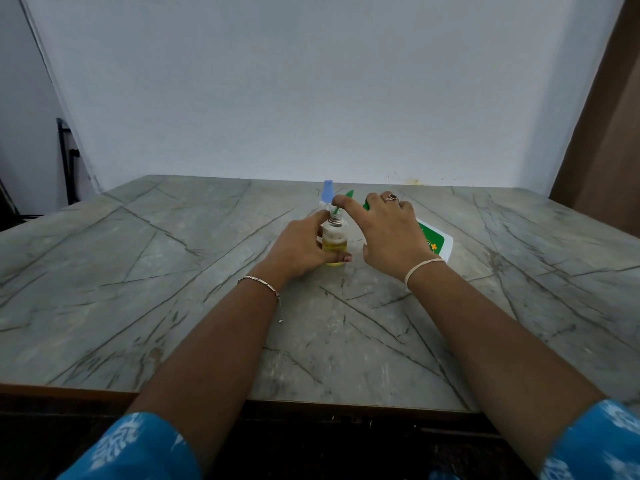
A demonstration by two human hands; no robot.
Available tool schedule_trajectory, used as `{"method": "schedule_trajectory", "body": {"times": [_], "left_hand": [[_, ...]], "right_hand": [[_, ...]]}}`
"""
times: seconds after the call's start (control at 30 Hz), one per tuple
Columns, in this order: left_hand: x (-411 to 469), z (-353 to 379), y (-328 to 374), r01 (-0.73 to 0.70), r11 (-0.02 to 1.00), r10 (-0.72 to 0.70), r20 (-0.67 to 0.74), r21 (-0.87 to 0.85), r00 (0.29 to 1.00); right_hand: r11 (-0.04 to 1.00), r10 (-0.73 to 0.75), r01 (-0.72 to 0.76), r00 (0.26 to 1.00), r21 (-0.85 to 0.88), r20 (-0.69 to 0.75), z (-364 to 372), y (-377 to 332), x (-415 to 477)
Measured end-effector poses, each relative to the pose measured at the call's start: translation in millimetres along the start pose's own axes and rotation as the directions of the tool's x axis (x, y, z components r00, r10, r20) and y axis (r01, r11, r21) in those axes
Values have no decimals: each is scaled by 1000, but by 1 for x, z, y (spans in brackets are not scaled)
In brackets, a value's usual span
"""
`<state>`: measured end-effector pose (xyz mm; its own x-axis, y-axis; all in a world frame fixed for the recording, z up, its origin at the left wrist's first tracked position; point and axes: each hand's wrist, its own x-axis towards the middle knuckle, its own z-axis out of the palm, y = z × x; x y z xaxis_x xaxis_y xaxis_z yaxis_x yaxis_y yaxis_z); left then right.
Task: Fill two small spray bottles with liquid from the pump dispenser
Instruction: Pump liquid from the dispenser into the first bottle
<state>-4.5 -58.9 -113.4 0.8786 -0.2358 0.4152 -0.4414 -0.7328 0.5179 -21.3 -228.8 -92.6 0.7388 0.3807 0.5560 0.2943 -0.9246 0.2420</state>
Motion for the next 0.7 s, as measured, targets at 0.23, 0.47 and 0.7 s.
{"method": "schedule_trajectory", "body": {"times": [0.23,0.47,0.7], "left_hand": [[1,0,1,2,1000,-2,10,10,1000],[-1,-1,2,-10,1000,10,-2,7,1000],[-2,-2,3,11,1000,-11,6,-6,1000]], "right_hand": [[1000,10,-11,1000,-10,-17,0,-3,1],[999,26,-27,998,-19,-55,3,-7,5],[999,2,-4,999,-35,-40,4,-2,1]]}}
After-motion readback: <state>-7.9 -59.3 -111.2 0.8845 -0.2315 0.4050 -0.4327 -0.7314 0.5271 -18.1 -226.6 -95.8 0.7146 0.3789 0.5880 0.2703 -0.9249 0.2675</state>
